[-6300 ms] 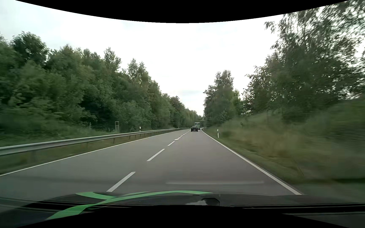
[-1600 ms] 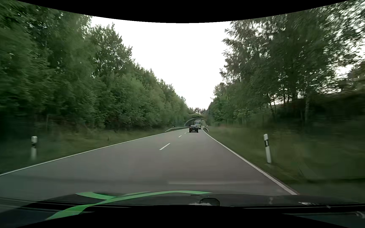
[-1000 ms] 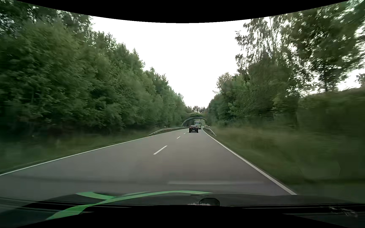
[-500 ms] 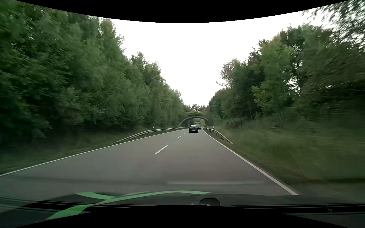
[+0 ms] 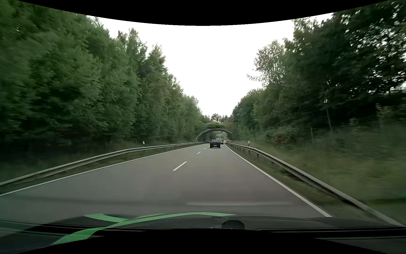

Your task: Follow the waypoints while adhering to traffic rules and regulations

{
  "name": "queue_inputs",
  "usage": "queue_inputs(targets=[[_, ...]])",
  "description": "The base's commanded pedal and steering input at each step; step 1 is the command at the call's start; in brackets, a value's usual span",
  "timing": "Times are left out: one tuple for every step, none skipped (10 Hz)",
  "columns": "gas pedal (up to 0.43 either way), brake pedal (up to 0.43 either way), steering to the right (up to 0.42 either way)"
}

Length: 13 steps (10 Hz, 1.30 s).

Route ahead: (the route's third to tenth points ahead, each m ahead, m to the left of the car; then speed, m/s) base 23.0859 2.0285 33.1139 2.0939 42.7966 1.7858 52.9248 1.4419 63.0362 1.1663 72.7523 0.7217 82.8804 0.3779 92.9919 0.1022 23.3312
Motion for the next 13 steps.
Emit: queue_inputs(targets=[[0.22, 0.0, 0.003], [0.22, 0.0, 0.002], [0.228, 0.0, 0.003], [0.248, 0.0, 0.003], [0.268, 0.0, 0.003], [0.28, 0.0, 0.002], [0.287, 0.0, 0.002], [0.311, 0.0, 0.002], [0.319, 0.0, 0.002], [0.319, 0.0, 0.002], [0.319, 0.0, 0.002], [0.331, 0.0, 0.002], [0.339, 0.0, 0.002]])
